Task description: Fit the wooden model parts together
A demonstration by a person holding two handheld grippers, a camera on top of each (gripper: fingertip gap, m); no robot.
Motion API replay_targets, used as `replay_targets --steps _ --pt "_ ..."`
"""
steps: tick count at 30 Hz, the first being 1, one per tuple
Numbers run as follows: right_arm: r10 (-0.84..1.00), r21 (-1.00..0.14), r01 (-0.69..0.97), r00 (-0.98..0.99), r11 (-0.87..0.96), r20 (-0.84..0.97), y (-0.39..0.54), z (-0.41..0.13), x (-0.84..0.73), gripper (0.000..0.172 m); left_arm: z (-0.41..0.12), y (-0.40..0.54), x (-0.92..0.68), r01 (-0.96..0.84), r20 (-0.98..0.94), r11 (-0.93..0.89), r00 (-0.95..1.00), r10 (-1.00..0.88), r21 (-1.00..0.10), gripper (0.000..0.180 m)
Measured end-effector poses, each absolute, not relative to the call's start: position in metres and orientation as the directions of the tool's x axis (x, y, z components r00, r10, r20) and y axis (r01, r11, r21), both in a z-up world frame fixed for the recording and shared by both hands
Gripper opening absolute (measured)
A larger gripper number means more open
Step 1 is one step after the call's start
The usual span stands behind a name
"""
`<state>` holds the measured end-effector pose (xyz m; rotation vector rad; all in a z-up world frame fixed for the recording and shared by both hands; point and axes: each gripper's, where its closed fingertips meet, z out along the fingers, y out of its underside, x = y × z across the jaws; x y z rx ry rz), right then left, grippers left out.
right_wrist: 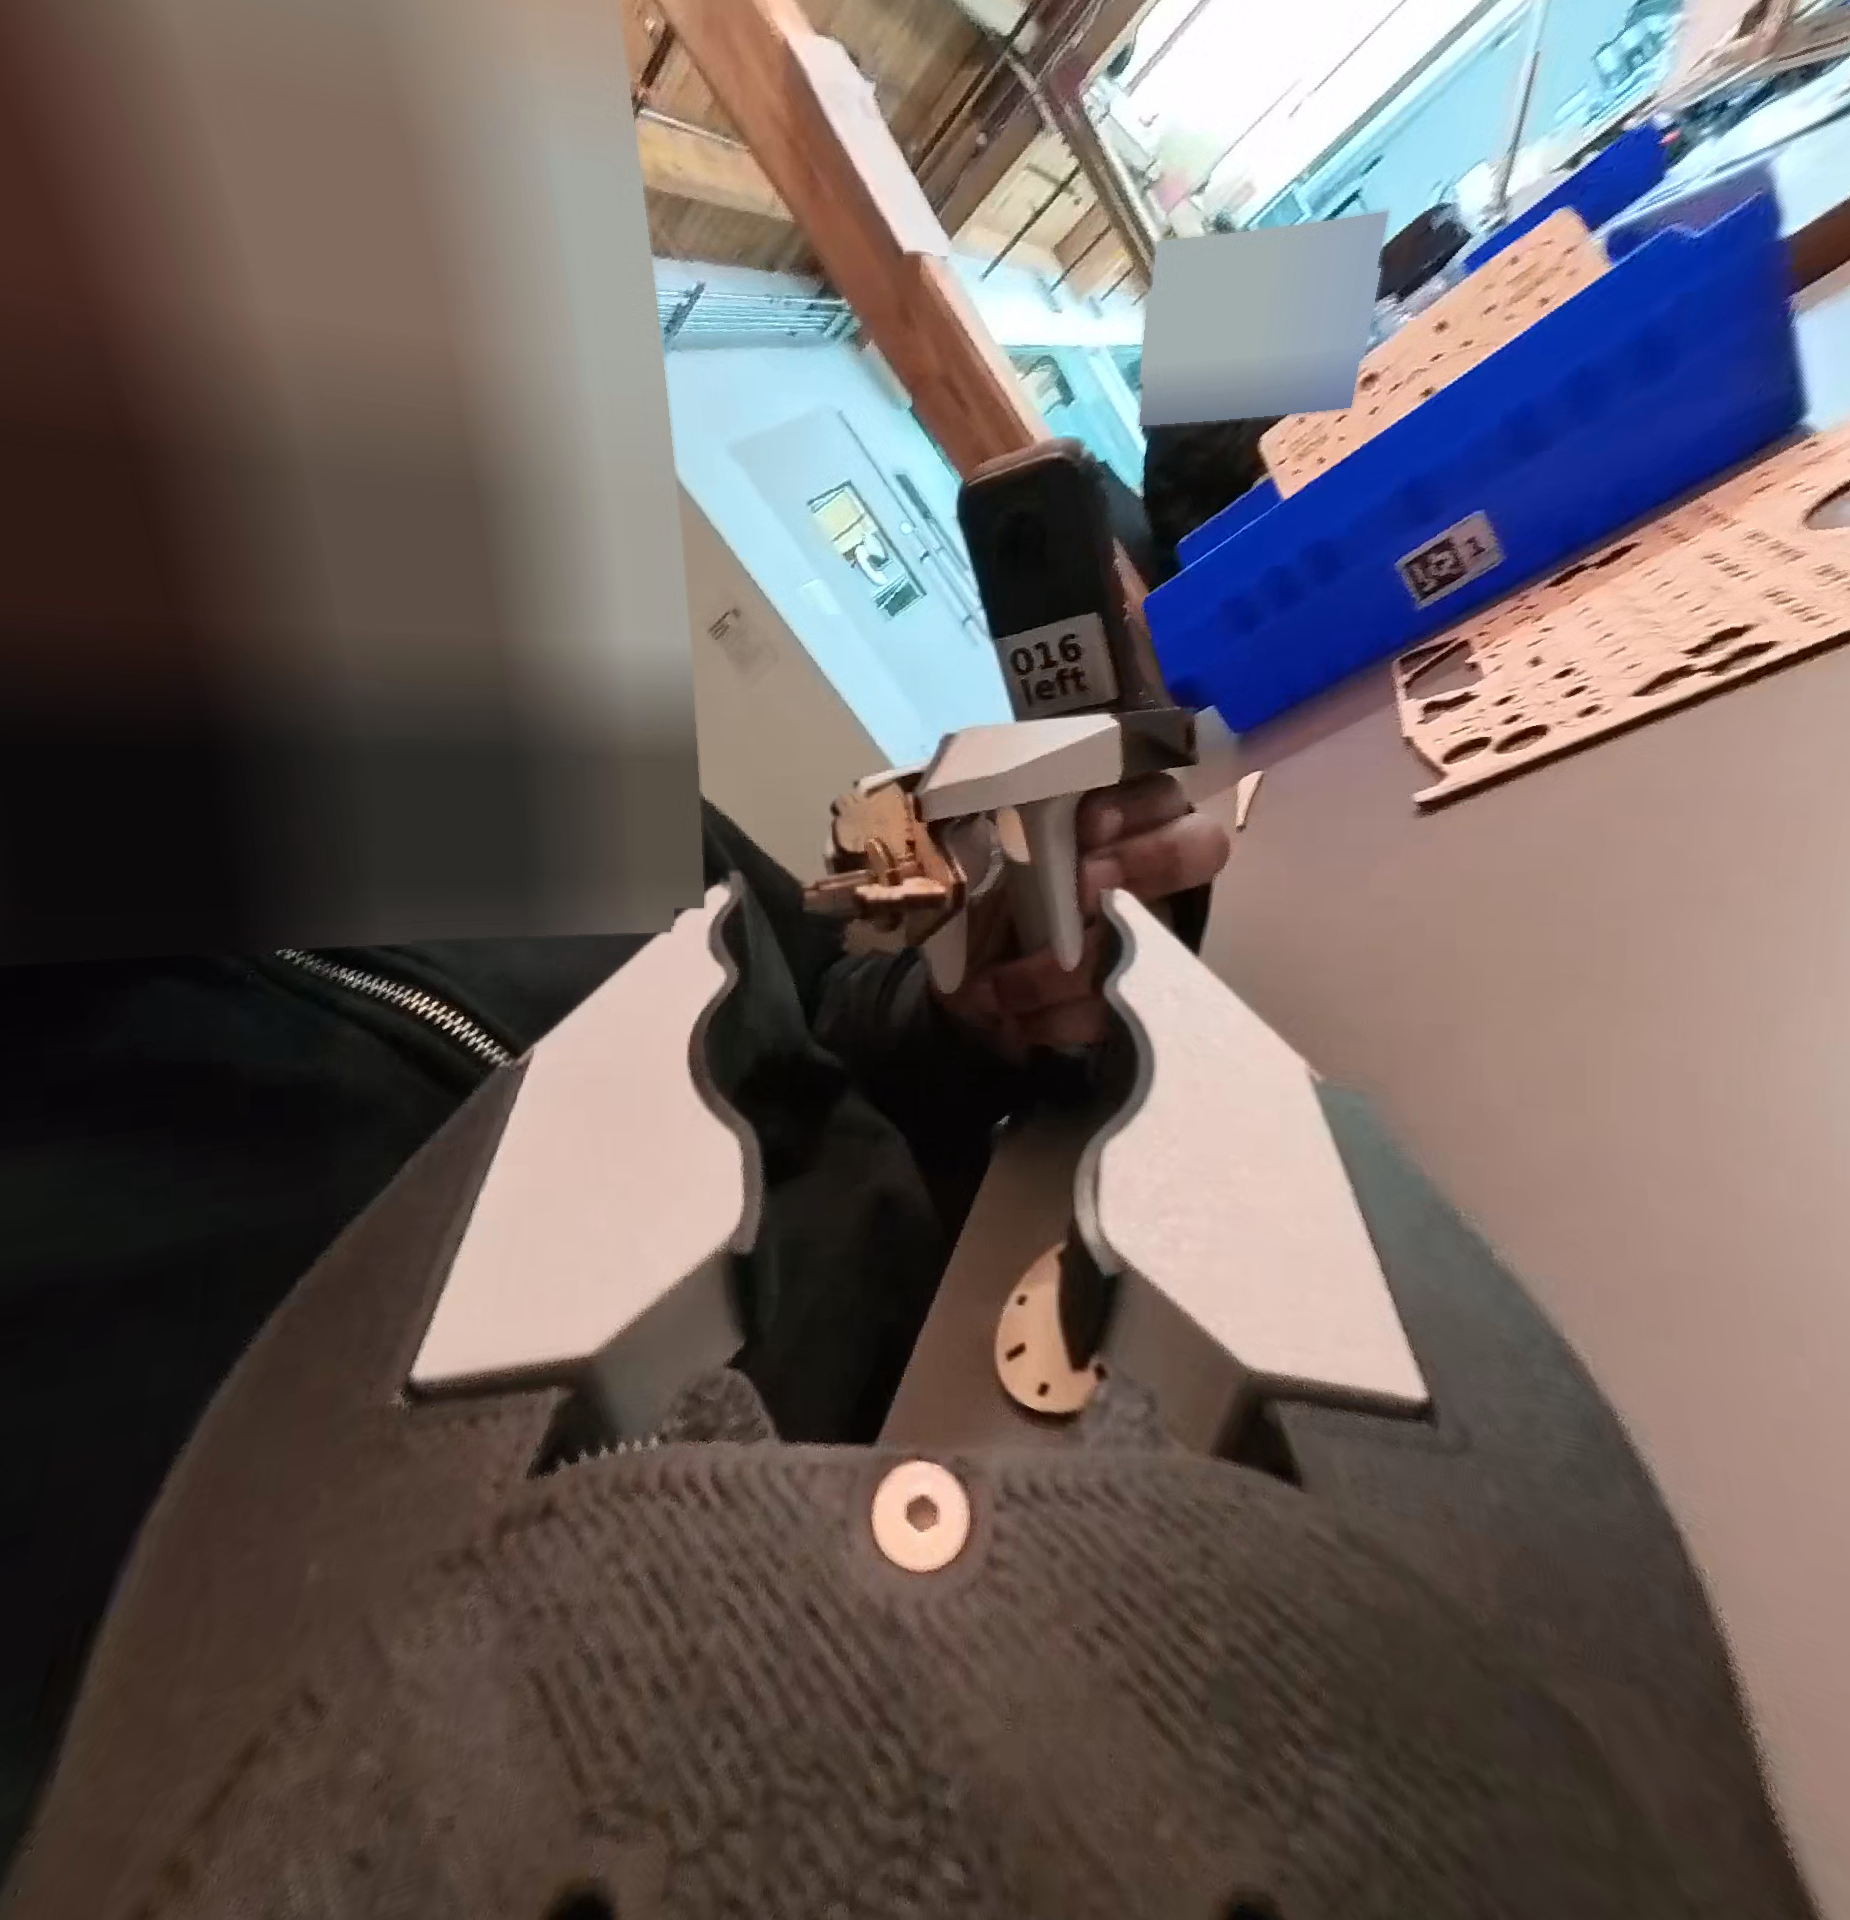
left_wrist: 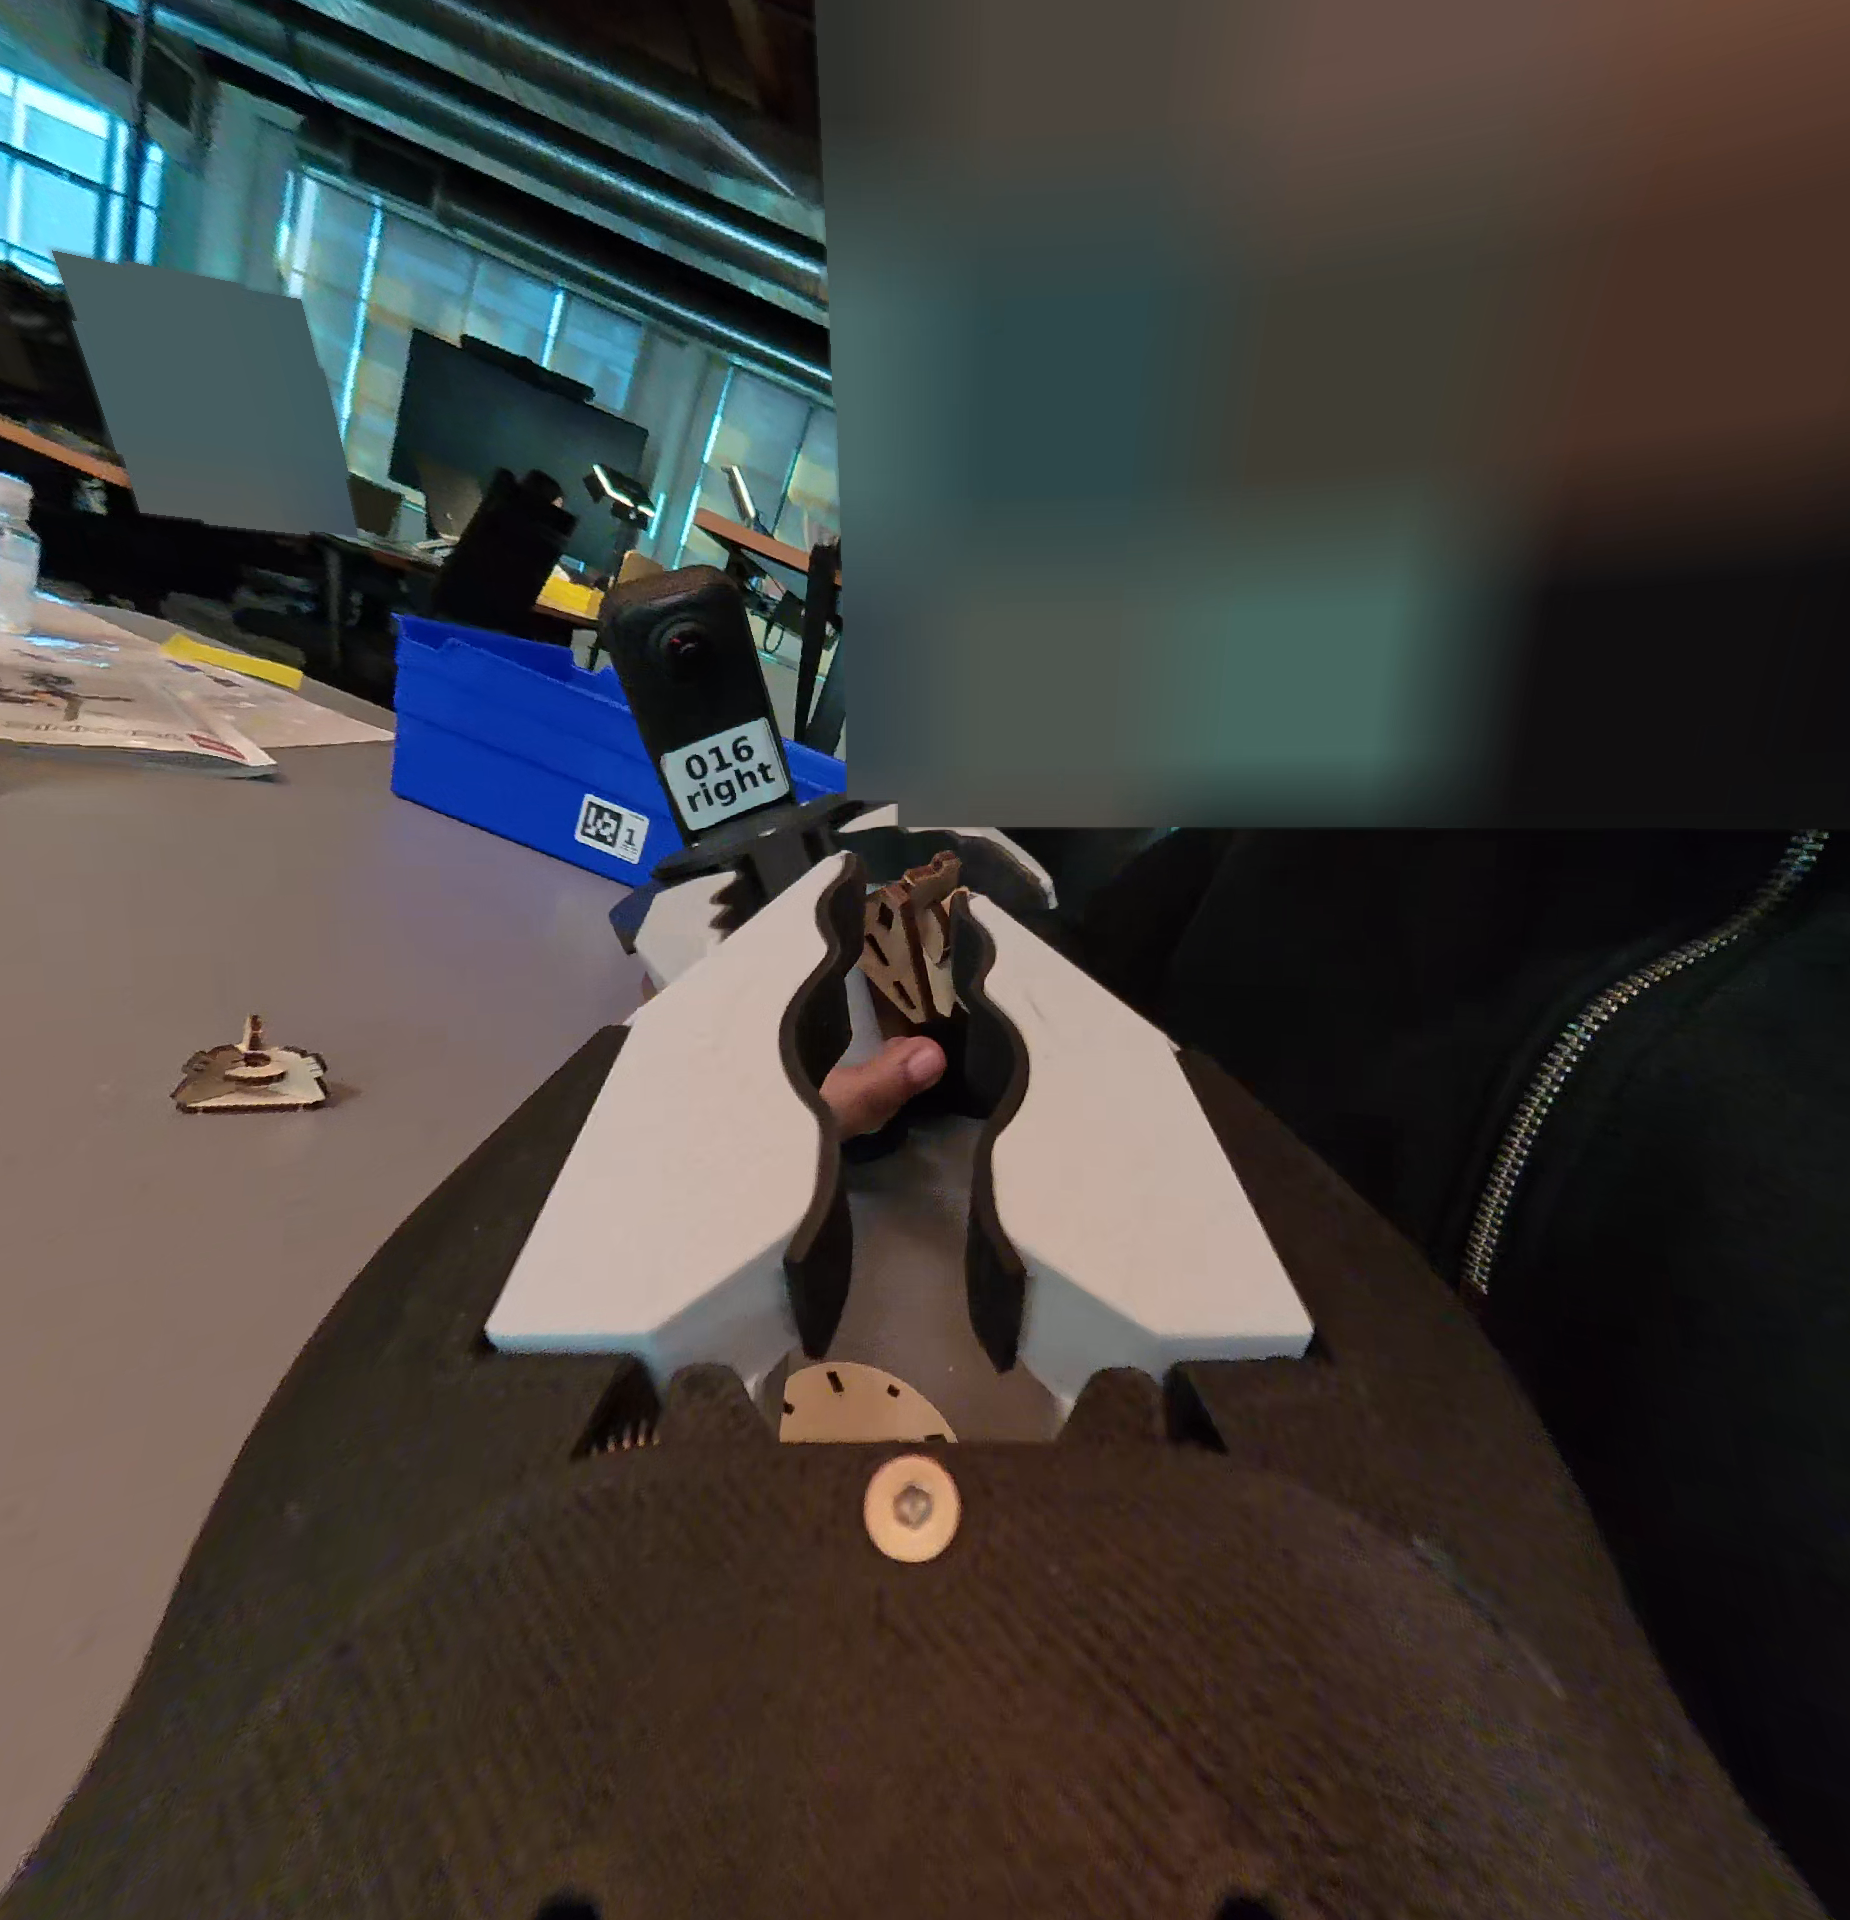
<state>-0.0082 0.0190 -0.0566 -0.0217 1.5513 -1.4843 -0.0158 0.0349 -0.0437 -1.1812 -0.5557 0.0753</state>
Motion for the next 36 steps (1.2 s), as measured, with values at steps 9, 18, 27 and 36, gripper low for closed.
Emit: replay_targets --steps 9,18,27,36 --pt "-0.635 -0.861 0.478 -0.614 0.173 -0.468 0.0264 -0.0487 -0.003 0.03 -0.0454 0.0425 -0.0121 0.232 0.355 0.362 0.878 0.321 -0.903 0.013" --pt "-0.578 -0.965 0.254 -0.78 0.059 -0.241 0.0262 -0.0523 -0.007 0.03 -0.0489 0.042 -0.0143 0.258 0.379 0.364 0.87 0.315 -0.895 0.013" --pt "-0.568 -0.977 0.207 -0.797 0.059 -0.204 0.0267 -0.0558 -0.0107 0.018 -0.054 0.045 -0.0145 0.327 0.435 0.362 0.858 0.275 -0.873 0.009" --pt "-0.593 -0.969 0.243 -0.774 0.045 -0.222 0.0271 -0.0556 -0.0099 0.02 -0.0525 0.0451 -0.0143 0.338 0.444 0.37 0.86 0.253 -0.865 0.009"
